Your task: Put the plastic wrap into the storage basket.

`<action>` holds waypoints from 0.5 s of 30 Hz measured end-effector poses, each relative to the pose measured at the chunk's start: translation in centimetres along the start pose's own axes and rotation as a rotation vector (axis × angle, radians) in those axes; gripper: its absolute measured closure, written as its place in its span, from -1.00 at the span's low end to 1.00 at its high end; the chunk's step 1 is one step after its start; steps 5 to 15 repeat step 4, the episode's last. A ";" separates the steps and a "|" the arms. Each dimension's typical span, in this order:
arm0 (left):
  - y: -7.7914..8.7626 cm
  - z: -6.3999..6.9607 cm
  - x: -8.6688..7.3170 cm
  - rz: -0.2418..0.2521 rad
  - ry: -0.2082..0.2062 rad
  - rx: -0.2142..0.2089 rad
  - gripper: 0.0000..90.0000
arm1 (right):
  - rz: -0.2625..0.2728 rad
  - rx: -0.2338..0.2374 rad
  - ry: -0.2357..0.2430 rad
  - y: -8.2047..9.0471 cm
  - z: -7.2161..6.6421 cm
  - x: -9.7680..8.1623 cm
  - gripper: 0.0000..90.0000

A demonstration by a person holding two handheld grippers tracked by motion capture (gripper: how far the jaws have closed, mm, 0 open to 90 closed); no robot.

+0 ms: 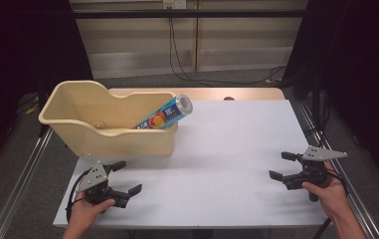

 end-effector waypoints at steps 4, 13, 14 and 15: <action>0.1 0.0 0.0 -0.001 -0.002 0.004 -0.98 | -0.006 0.000 0.000 -0.2 0.0 -0.1 -0.84; 0.1 0.0 0.0 -0.001 -0.002 0.004 -0.98 | -0.006 0.000 0.000 -0.2 0.0 -0.1 -0.84; 0.1 0.0 0.0 -0.001 -0.002 0.004 -0.98 | -0.006 0.000 0.000 -0.2 0.0 -0.1 -0.84; 0.1 0.0 0.0 -0.001 -0.002 0.004 -0.98 | -0.006 0.000 0.000 -0.2 0.0 -0.1 -0.84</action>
Point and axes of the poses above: each handheld gripper's, and its own axes: y roughly backward along the jaws, x roughly out of its top, z roughly to its right, the point moved 1 cm from there along -y, roughly forward along the jaws, and after that the axes turned 8 degrees about z, right-handed, at the moved point
